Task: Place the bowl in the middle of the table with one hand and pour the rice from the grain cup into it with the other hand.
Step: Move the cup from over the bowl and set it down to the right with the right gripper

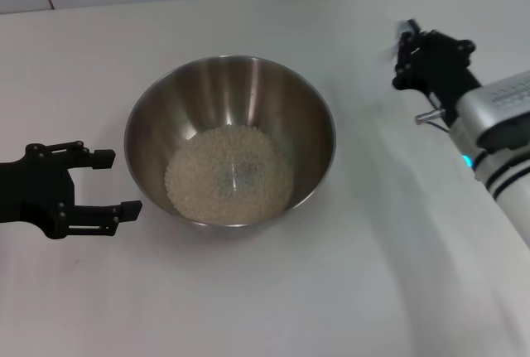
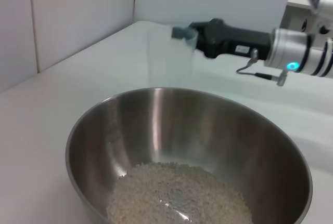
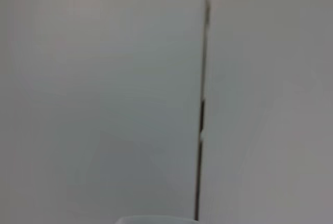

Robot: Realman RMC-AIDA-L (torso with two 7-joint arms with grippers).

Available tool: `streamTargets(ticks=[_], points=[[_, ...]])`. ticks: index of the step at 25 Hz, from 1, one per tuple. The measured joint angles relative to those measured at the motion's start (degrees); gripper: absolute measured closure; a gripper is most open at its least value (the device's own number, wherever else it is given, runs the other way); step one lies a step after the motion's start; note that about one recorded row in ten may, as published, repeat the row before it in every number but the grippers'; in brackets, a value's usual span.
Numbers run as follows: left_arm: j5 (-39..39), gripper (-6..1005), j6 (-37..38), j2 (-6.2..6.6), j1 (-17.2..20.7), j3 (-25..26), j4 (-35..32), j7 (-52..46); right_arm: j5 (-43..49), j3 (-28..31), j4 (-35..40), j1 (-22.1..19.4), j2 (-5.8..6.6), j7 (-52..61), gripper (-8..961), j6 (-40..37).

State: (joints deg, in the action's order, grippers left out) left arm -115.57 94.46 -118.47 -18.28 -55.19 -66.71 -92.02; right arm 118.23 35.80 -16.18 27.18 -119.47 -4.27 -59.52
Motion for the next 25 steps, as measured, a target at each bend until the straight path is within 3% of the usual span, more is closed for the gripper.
streamTargets(ticks=[5, 12, 21, 25], points=[[0.0, 131, 0.0, 0.0, -0.3, 0.0, 0.0, 0.0, 0.2, -2.8, 0.8, 3.2, 0.2, 0.4, 854, 7.6], [0.0, 131, 0.0, 0.0, -0.6, 0.0, 0.1, 0.0, 0.2, -5.6, 0.9, 4.4, 0.18, 0.4, 842, 10.7], [0.0, 131, 0.0, 0.0, -0.5, 0.0, 0.1, 0.0, 0.5, -6.1, -0.1, 1.0, 0.13, 0.4, 827, 8.2], [0.0, 131, 0.0, 0.0, -0.5, 0.0, 0.1, 0.0, 1.8, -6.5, -0.3, -0.7, 0.18, 0.7, 726, 5.3]])
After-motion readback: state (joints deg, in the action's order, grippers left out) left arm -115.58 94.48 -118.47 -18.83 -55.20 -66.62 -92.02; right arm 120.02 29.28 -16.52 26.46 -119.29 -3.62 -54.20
